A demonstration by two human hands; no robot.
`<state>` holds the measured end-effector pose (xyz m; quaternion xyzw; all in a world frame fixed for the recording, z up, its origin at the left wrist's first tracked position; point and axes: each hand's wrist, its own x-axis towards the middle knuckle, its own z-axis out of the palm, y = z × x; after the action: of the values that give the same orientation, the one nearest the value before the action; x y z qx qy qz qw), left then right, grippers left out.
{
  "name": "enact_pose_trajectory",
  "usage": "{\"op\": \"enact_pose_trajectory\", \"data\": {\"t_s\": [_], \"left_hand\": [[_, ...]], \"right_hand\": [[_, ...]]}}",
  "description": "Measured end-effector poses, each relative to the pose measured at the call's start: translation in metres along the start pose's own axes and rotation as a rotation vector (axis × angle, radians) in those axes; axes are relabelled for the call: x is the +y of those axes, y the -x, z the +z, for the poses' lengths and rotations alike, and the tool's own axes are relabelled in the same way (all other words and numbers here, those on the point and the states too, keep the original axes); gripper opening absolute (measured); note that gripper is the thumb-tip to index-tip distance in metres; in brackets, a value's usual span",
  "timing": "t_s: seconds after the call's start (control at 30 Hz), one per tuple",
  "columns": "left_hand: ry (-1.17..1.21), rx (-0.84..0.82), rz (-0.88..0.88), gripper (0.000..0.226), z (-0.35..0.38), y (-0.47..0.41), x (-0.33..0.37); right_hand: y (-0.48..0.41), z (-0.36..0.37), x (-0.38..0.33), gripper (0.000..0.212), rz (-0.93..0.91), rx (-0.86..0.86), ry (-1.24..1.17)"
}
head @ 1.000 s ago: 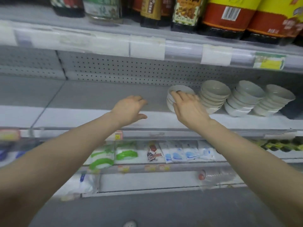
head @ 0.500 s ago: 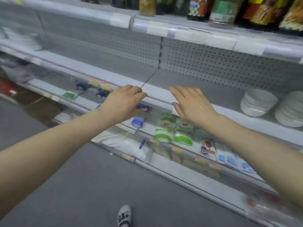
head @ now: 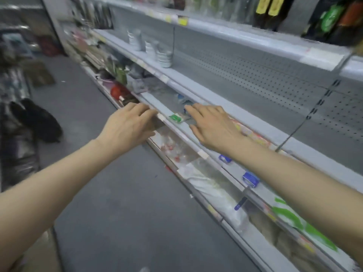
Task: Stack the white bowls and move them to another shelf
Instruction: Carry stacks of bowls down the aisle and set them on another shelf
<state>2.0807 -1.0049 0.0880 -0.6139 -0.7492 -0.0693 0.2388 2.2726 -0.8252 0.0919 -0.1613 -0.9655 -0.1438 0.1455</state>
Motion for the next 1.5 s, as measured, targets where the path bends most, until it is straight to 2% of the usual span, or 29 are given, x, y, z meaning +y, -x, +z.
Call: {"op": "enact_pose_trajectory", "data": {"t_s": [0.23, 0.5, 0.93, 1.17, 1.33, 1.5], "left_hand": [[-0.024, -0.021, -0.239, 0.066, 0.017, 0.017, -0.151], [-0.005, -0.008, -0.394, 0.067, 0.067, -0.003, -0.257], [-0.015, -0.027, -0.42, 0.069, 0.19, -0.165, -0.44], [0.062, -0.042, -0.486, 0.074, 0.256, -0.246, -0.544], [0.149, -0.047, -0.501, 0.088, 0.317, -0.301, -0.625], [0.276, -0.053, -0.48, 0.097, 0.365, -0.352, -0.721]], "right_hand": [[-0.163, 0.033, -0.087, 0.054, -0.029, 0.055, -0.119], [-0.294, 0.087, -0.119, 0.052, -0.02, 0.055, -0.188], [-0.54, 0.18, -0.058, 0.053, -0.027, 0.077, -0.19], [-0.677, 0.234, -0.032, 0.058, 0.025, 0.053, -0.156], [-0.769, 0.281, -0.029, 0.059, 0.118, 0.057, -0.208], [-0.86, 0.32, -0.026, 0.062, 0.288, 0.042, -0.264]]}}
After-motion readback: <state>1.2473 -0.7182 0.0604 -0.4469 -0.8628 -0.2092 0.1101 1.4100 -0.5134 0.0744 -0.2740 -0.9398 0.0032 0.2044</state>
